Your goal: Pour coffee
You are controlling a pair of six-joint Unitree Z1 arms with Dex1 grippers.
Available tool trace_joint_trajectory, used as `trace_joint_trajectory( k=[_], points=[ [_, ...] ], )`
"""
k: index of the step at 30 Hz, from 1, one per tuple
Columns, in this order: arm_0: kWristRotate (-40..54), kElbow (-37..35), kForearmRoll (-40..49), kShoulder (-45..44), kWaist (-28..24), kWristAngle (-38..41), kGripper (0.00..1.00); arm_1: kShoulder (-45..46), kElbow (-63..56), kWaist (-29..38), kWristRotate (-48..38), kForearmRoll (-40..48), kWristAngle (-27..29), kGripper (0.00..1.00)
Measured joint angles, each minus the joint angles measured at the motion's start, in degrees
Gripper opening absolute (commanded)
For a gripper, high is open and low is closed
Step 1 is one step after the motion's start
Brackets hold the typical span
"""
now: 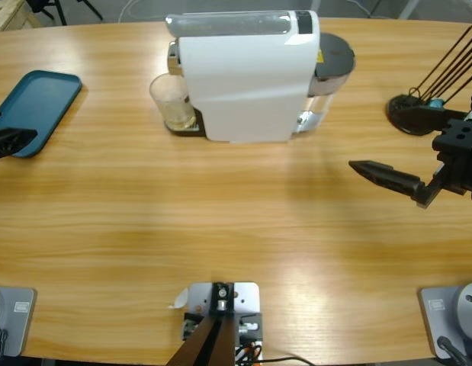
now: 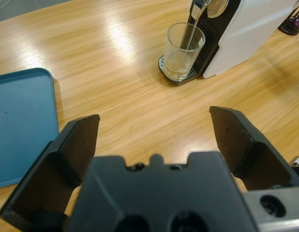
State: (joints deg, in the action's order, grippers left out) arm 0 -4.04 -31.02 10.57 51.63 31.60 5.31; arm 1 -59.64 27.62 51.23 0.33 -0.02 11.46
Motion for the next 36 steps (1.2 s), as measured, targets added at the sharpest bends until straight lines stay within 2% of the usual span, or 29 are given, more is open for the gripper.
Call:
trace_joint_trajectory(
  k=[21,26,36],
  points=[
    [0.0,-0.3,0.1,2.1,0.0,0.5,1.000,0.0,0.0,0.0,-0.2,0.0,0.0,1.000],
    [0.8,-4.7,-1.1,6.8,0.6,4.6,1.000,0.0,0.0,0.0,-0.3,0.0,0.0,1.000],
    [10.5,-6.6,-18.6,27.3,4.0,8.2,1.000,0.0,-0.1,0.0,-0.7,0.1,0.2,1.000]
  ],
)
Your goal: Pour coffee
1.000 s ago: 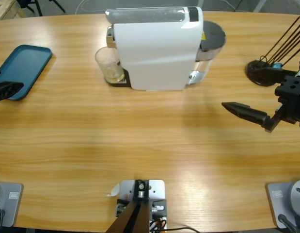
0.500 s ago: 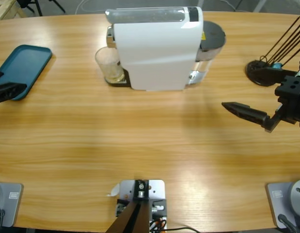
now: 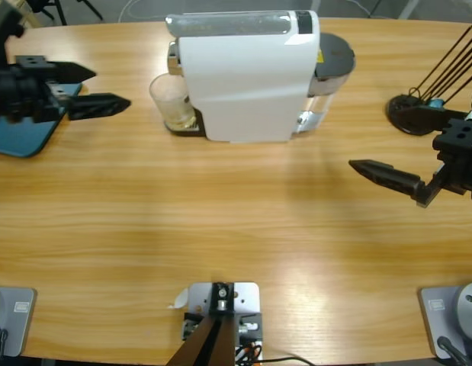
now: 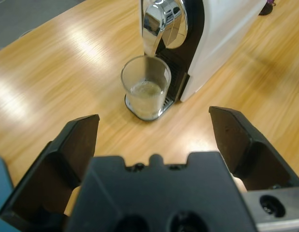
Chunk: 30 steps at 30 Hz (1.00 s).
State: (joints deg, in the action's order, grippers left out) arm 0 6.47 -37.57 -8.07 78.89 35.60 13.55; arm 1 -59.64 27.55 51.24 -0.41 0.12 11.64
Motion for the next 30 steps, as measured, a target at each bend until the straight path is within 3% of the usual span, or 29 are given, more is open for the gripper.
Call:
trace_joint_trajectory(
  k=[12,30],
  points=[
    [3.8,0.3,-15.2,14.2,0.2,0.9,1.000,0.0,-0.6,0.0,0.0,0.0,1.2,1.000],
    [3.8,0.2,-21.8,22.7,0.2,3.4,0.991,0.0,-0.9,0.0,-0.1,0.0,2.2,1.000]
  ],
)
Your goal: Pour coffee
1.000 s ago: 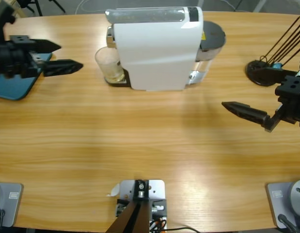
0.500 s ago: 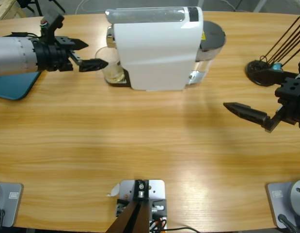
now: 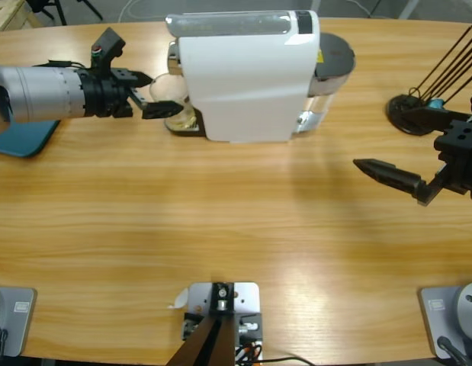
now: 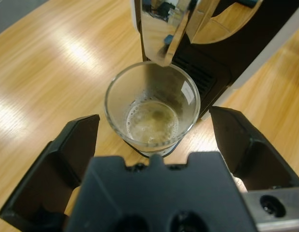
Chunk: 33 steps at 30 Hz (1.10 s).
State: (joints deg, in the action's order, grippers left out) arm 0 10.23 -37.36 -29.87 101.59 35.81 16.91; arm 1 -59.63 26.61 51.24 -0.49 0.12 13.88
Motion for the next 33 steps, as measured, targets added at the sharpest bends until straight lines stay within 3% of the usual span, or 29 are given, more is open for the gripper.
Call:
trace_joint_trajectory(
  k=[7,14,15,17,29,33],
  points=[
    [0.0,-1.8,-0.1,2.6,0.0,0.6,0.976,0.0,0.0,0.0,0.0,0.0,0.0,1.000],
    [0.0,-4.0,-0.1,4.4,0.0,0.7,0.498,0.0,0.0,0.0,0.0,0.0,0.0,1.000],
    [0.0,-4.0,-0.1,4.6,0.0,0.7,0.473,0.0,0.0,0.0,0.0,0.0,0.0,1.000],
    [0.0,-4.2,-0.1,5.0,0.0,0.7,0.237,0.0,0.0,0.0,0.0,0.0,0.0,0.998],
    [-0.1,-5.0,-0.2,5.9,0.0,0.5,0.227,0.0,0.0,0.0,0.0,0.0,0.2,0.996],
    [-2.3,-0.2,-0.5,1.6,-1.9,-3.6,0.238,0.0,0.0,0.0,0.0,0.0,0.2,0.991]
  ],
)
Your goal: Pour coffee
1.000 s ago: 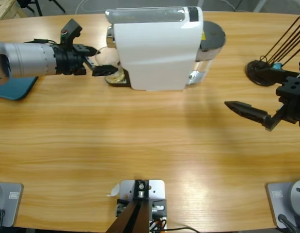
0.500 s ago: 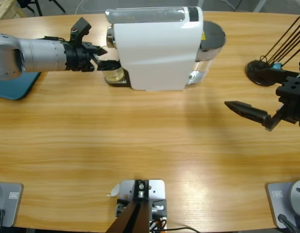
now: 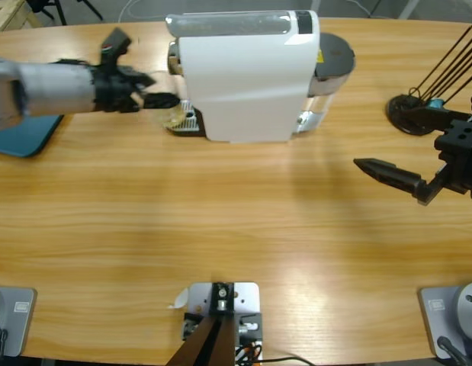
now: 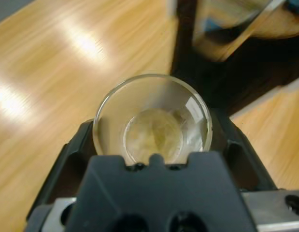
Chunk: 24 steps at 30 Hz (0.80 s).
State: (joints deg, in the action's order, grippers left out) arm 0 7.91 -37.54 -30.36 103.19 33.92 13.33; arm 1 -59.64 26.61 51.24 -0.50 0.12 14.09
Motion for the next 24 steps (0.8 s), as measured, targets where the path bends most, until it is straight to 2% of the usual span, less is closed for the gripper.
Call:
trace_joint_trajectory(
  k=[4,7,10,12,17,20,24],
  points=[
    [-3.2,5.3,2.4,-9.1,-3.2,-4.4,0.253,0.0,0.0,0.0,0.0,0.0,0.2,0.991],
    [-5.6,6.3,9.7,-20.0,-6.5,-9.4,0.301,0.0,0.0,0.0,0.0,0.0,0.2,0.991],
    [-9.7,8.2,14.3,-30.2,-11.9,-16.8,0.301,0.1,0.0,0.0,0.0,0.0,0.2,0.991],
    [-12.7,9.8,15.3,-32.7,-16.1,-19.6,0.297,0.1,-0.1,0.0,0.0,0.0,0.2,0.991],
    [-16.1,11.7,15.7,-29.9,-21.5,-23.8,0.298,0.4,-0.1,0.0,0.0,0.0,0.2,0.991],
    [-18.5,11.9,14.8,-24.0,-22.9,-25.9,0.297,0.6,-0.1,0.0,0.0,0.0,0.2,0.991],
    [-19.5,12.1,8.4,-15.3,-25.3,-27.0,0.298,0.8,-0.1,0.0,0.0,0.0,0.3,0.991]
  ],
)
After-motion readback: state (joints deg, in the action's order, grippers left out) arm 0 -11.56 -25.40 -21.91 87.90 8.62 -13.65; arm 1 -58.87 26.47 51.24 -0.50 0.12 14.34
